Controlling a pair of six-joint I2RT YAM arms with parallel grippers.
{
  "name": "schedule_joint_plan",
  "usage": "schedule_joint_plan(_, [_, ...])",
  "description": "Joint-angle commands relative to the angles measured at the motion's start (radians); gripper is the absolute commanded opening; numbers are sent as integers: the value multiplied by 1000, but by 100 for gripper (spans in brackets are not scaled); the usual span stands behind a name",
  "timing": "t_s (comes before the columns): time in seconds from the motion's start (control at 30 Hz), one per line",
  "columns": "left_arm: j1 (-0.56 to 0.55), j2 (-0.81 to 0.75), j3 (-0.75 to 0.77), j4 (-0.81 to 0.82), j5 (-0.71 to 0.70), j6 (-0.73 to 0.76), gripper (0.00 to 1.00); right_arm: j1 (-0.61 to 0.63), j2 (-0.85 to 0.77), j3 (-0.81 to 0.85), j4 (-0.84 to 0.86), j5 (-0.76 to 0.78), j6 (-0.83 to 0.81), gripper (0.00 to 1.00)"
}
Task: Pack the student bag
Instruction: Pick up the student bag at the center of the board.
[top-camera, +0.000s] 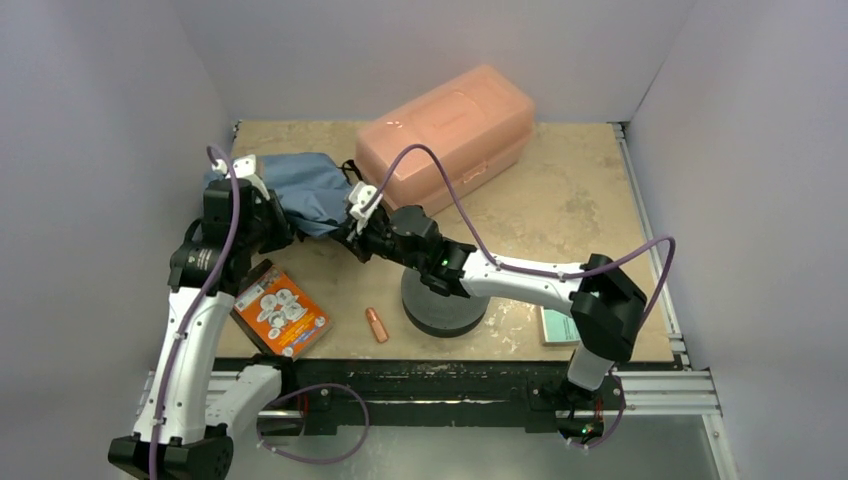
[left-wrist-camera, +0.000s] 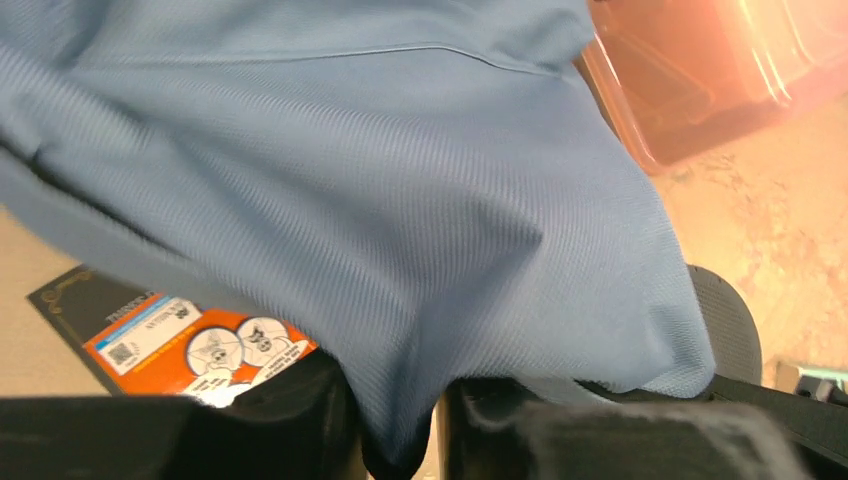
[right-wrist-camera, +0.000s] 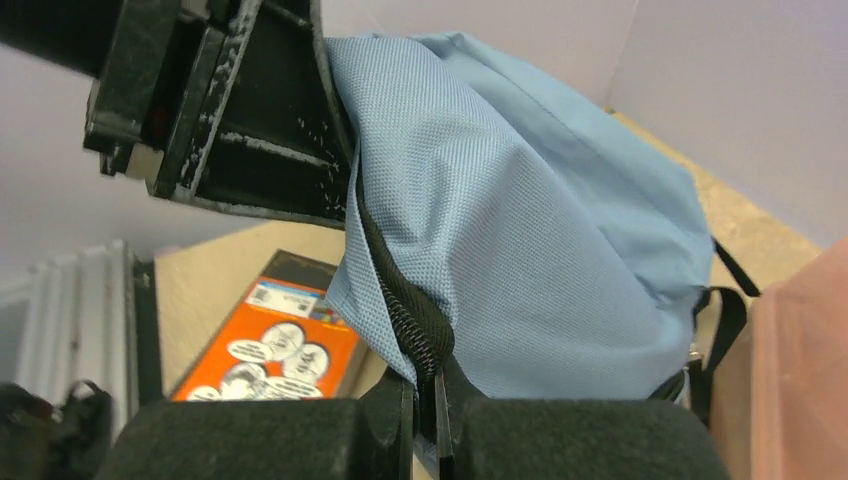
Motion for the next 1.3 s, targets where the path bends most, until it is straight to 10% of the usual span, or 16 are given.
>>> schedule_joint_plan(0.0, [8,10,92,-31,-111,-99,33,32,13,159,-63,-44,284,0])
schedule_joint_plan(0.2, [8,-137,89,-271,-75,-402,91,36,70,264,-112,23,395,0])
schedule_joint_plan(0.43, [8,-266,66,-288,3,-625,100,49,101,305,-181,54,428,0])
schedule_joint_plan(0.83, [11,-75,58,-170,-54,-574,99,66,77,255,-186,77,378,0])
schedule_joint_plan(0.97, [14,-75,15,-111,-119,-489,78,66,56,194,-147,-20,329,2])
schedule_joint_plan(1.27, [20,-108,-14,-108,-223,-152,3,26,4,136,-199,-118,231,48])
